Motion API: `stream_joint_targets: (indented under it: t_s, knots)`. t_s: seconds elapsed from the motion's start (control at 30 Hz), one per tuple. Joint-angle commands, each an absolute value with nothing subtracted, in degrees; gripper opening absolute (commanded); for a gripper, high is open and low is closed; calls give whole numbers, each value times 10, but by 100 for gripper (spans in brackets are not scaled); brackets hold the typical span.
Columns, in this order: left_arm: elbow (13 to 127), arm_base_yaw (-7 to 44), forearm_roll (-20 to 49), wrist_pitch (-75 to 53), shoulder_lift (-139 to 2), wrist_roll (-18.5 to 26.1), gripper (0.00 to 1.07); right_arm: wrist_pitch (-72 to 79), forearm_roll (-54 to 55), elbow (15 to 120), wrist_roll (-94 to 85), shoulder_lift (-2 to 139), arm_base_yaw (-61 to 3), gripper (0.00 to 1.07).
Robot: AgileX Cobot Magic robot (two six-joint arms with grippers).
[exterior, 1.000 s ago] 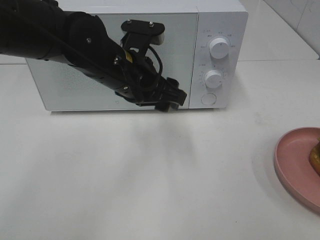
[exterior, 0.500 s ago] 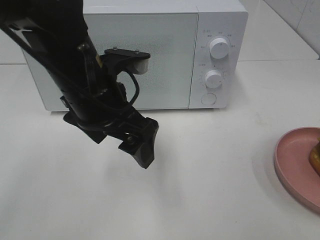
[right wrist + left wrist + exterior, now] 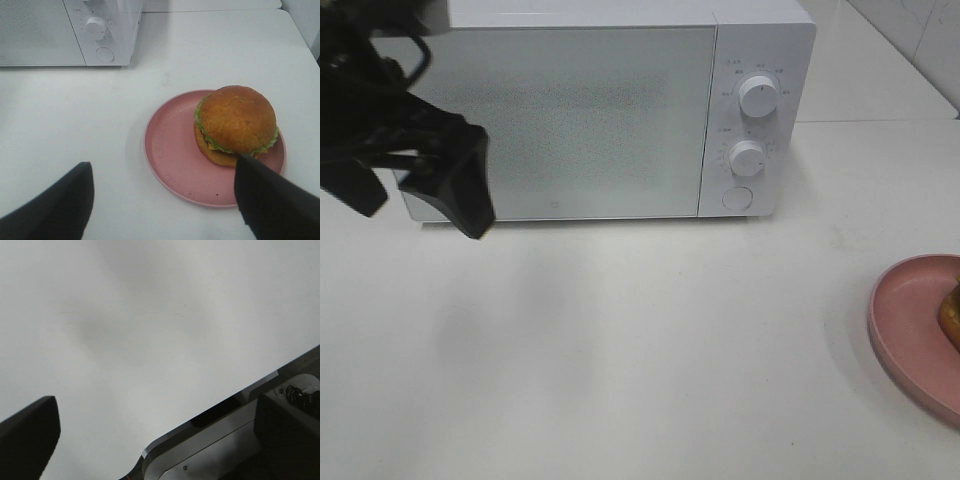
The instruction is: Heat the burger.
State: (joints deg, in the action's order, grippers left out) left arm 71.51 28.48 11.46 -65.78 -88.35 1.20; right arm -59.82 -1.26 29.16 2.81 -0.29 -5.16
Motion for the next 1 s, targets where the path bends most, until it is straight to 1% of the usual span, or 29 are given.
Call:
stream_joint_targets:
  t_s: [0.03,0.1,0.13,0.17,0.2,0.23,0.27,0.3,0.33,0.37,0.4,0.43,0.47,0.53,0.57,0.63,0.67,0.8,0.93,1.0]
  knots:
    - [717,242,105,-682,-862,19,98,-593,-14,292,24,-17,-48,75]
    - [717,168,103,-709,-827,34,98,-593,-14,292,24,-17,-48,75]
    - [717,168,103,-709,-827,34,98,-593,-14,292,24,-17,-48,75]
    - [717,149,100,-716,-818,37,98,-593,-14,292,24,-17,-48,75]
    - [717,116,94,-729,-801,39,98,-593,-14,292,24,-17,-48,75]
    - [717,116,94,-729,-801,39,98,-593,-14,292,24,-17,-48,75]
    - [712,86,92,-732,-783,50,98,-593,-14,292,24,-17,-48,75]
    - [712,86,92,-732,-783,50,98,-593,-14,292,24,-17,-48,75]
    - [702,69,92,-732,-771,52,98,-593,-14,292,24,-17,-48,75]
    - [673,36,92,-732,-746,59,98,-593,-14,292,24,-17,-48,75]
    - [673,36,92,-732,-746,59,98,-593,-14,292,24,-17,-48,75]
    - [653,19,93,-732,-733,66,98,-593,-14,292,24,-17,-48,75]
    - [653,19,93,-732,-733,66,98,-593,-14,292,24,-17,-48,75]
    - [576,-17,95,-693,-678,64,98,-593,-14,292,24,-17,-48,75]
    - [576,-17,95,-693,-678,64,98,-593,-14,292,24,-17,-48,75]
    - [520,-19,83,-674,-631,65,98,-593,-14,292,24,-17,-48,75]
    - [520,-19,83,-674,-631,65,98,-593,-14,292,24,-17,-48,75]
    - [451,-19,42,-673,-560,61,98,-593,-14,292,24,-17,-48,75]
    - [410,-19,29,-656,-512,60,98,-593,-14,292,24,-17,-48,75]
    - [373,-19,29,-635,-453,60,98,-593,-14,292,24,-17,-48,75]
